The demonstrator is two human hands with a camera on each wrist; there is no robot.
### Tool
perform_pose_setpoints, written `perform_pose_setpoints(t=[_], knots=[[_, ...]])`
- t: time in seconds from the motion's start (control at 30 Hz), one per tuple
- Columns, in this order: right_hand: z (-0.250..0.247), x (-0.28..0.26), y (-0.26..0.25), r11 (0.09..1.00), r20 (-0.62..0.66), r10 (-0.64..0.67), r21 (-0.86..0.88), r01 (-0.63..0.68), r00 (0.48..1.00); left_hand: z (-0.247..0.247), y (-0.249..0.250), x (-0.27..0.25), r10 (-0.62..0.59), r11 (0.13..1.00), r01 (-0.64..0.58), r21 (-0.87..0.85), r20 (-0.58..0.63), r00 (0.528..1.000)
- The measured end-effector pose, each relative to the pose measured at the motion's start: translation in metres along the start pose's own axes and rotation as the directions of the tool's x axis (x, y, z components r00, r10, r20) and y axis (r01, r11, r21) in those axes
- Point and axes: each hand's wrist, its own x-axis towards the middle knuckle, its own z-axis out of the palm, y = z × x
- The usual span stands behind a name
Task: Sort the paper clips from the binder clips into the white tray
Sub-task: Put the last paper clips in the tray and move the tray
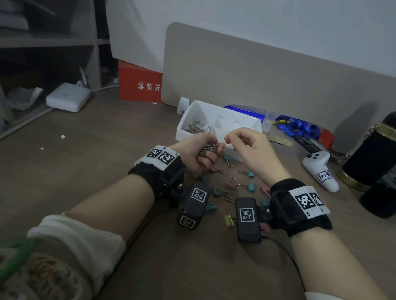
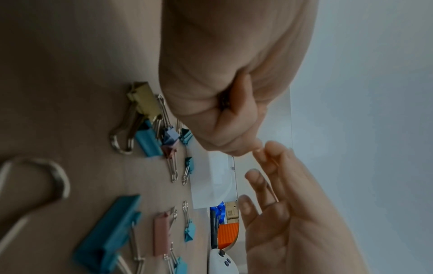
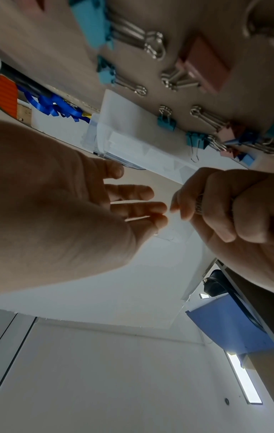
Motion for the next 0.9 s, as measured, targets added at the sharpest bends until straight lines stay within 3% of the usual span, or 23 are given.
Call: perform_pose_setpoints(t=[0.27,0.5,0.7,0.8,0.9], knots=[[-0.024,-0.006,-0.004,0.976,-0.100,0.110,0.200,-0.088,0.989,-0.001,0.003,-0.001,0.034,0.996,-0.036,-0.077,-0.027,0.999],[-0.032,-0.005,-0.014,0.966,-0.031,0.176,0.200,-0.167,0.984,0.005,0.020,-0.008,0.087,0.991,-0.091,-0.098,-0.048,0.995],[-0.023,0.033,-0.026,0.941,0.185,0.268,0.161,-0.298,0.946,0.008,0.054,0.002,0.174,0.974,-0.185,-0.132,-0.088,0.981],[-0.010,0.058,-0.027,0.855,0.394,0.332,0.258,-0.450,0.857,0.006,0.070,0.016,0.235,0.956,-0.259,-0.137,-0.167,0.958],[0.002,0.078,-0.029,0.757,0.529,0.332,0.344,-0.555,0.781,-0.001,0.082,0.034,0.297,0.925,-0.351,-0.145,-0.301,0.906]])
